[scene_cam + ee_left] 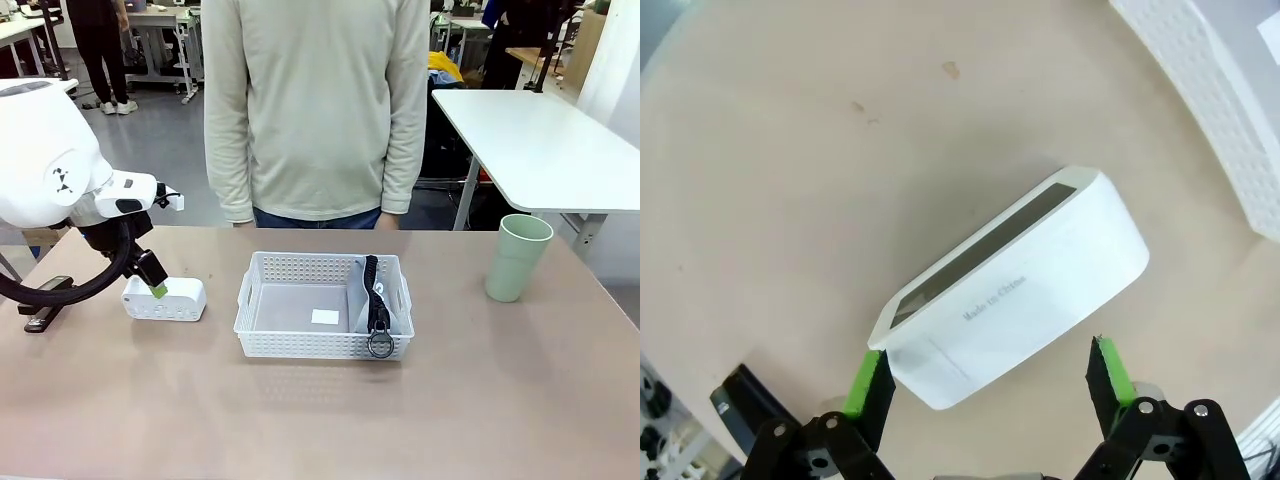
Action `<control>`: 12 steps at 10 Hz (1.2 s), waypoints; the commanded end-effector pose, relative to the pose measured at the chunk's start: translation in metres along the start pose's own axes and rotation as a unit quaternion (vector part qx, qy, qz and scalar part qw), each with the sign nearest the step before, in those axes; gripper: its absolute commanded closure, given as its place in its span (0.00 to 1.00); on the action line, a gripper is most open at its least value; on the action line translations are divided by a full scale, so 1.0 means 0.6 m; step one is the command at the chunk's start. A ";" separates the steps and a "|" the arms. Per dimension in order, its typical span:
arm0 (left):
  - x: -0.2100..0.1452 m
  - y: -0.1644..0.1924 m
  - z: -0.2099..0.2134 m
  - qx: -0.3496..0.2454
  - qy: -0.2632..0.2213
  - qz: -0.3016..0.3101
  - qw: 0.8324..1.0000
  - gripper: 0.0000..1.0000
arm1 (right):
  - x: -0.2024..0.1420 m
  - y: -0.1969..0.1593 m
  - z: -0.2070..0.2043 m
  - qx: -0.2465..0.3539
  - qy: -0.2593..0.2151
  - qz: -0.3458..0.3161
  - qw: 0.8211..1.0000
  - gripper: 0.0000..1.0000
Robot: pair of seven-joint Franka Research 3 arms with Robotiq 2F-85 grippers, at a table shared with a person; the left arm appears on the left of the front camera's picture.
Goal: Efficiently arrange items inside the basket to fit them all.
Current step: Pick up the Digital clock and place it inside the Organizing basket.
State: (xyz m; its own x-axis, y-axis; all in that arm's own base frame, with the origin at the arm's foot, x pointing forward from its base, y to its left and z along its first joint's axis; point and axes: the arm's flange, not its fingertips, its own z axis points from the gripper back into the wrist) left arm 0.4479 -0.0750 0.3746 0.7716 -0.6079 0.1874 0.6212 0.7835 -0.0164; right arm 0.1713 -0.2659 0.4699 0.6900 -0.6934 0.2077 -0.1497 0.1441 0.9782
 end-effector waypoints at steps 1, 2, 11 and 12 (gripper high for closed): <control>-0.001 0.004 0.003 -0.011 0.000 0.004 1.000 0.00 | 0.005 0.003 -0.003 0.011 -0.006 0.014 1.000 0.00; -0.001 0.004 0.003 -0.011 0.000 0.004 1.000 0.00 | 0.005 0.003 -0.003 0.011 -0.006 0.014 1.000 0.00; 0.006 -0.014 0.033 0.018 0.003 -0.438 0.899 0.00 | 0.005 0.003 -0.003 0.011 -0.006 0.014 1.000 0.00; 0.011 -0.016 0.033 0.021 0.037 -0.458 0.888 0.00 | 0.005 0.003 -0.003 0.011 -0.006 0.014 1.000 0.00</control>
State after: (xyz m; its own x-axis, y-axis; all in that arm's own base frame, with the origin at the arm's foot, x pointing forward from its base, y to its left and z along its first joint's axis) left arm 0.4396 -0.0908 0.3921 0.0103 -0.9934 0.1144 0.9898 0.0264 0.1398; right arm 0.1714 -0.2659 0.4696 0.6901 -0.6932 0.2079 -0.1502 0.1438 0.9781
